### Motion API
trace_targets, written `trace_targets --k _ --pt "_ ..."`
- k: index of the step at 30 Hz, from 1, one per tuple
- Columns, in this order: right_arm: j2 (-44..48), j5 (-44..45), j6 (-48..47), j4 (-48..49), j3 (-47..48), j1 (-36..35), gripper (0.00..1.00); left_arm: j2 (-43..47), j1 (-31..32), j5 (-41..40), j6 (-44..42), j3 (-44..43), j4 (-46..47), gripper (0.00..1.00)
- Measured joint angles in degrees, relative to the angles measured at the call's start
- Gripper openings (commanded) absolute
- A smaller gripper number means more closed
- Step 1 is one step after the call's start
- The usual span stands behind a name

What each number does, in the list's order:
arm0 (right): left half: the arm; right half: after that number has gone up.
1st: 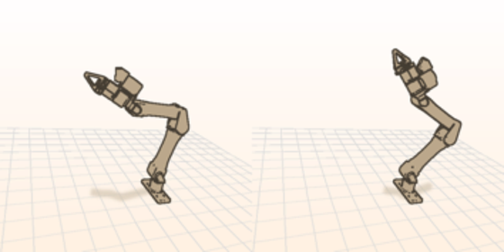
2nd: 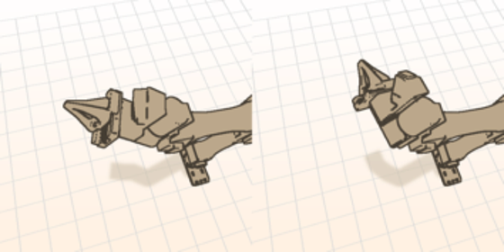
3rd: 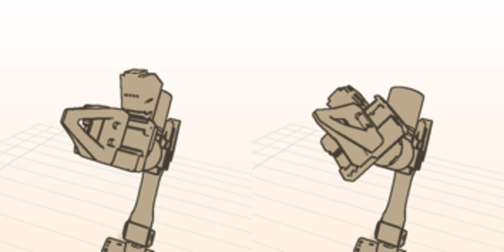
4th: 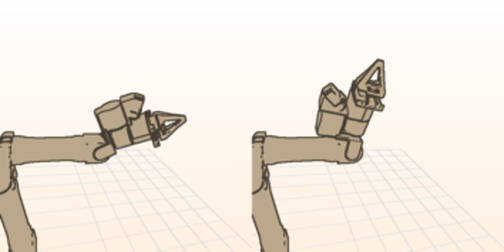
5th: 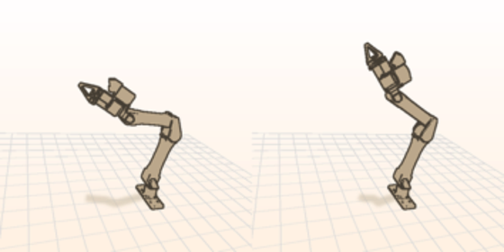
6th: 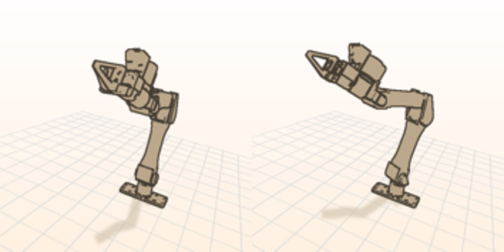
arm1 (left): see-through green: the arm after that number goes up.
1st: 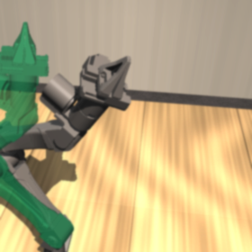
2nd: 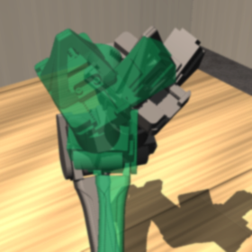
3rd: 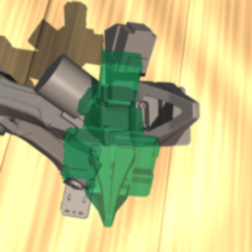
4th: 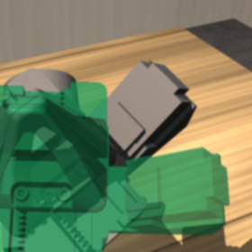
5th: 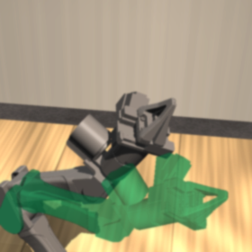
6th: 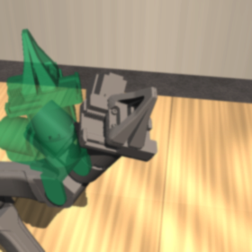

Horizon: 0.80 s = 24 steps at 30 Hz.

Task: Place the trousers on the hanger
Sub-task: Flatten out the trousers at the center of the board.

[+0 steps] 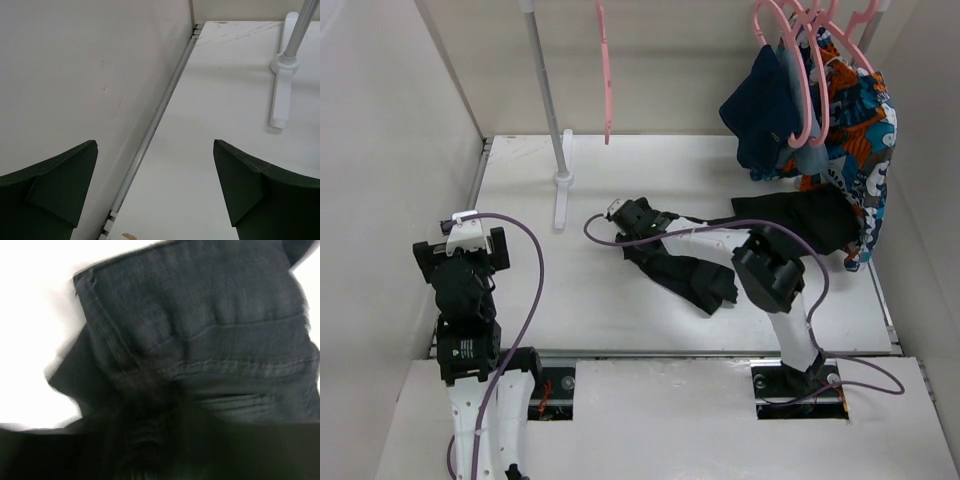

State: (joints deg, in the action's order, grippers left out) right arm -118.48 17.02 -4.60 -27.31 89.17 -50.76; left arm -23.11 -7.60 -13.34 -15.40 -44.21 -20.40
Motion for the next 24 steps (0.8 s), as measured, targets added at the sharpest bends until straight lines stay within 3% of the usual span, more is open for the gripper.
trace_targets --k 1,6,10,14,17,20,24 --pt "-1.86 0.48 0.04 -1.14 0.81 0.09 0.00 -0.02 0.00 -0.09 -0.04 0.00 -0.04 1.00" --pt "-2.27 0.87 -1.79 -5.03 4.57 -1.70 0.00 0.28 0.00 -0.39 0.00 0.00 -0.02 1.00" --pt "1.99 -6.29 -5.01 -4.74 7.23 -6.93 0.00 0.46 0.00 -0.92 1.64 0.00 0.04 1.00" --pt "14.32 -17.90 -2.99 4.87 6.99 -12.22 0.00 0.46 0.00 -2.08 3.48 -0.04 0.17 1.00" --pt "25.29 -21.94 0.24 14.38 6.05 -13.49 0.00 0.44 0.00 -2.10 4.11 -0.22 0.61 1.00" --pt "35.17 -19.02 4.48 22.95 2.43 -12.66 0.00 0.42 0.00 -0.85 3.74 -0.42 0.90 1.00" --pt "45.07 -13.66 15.26 29.14 -9.75 -7.82 0.00 -0.96 0.00 3.23 1.53 -0.90 0.79 1.00"
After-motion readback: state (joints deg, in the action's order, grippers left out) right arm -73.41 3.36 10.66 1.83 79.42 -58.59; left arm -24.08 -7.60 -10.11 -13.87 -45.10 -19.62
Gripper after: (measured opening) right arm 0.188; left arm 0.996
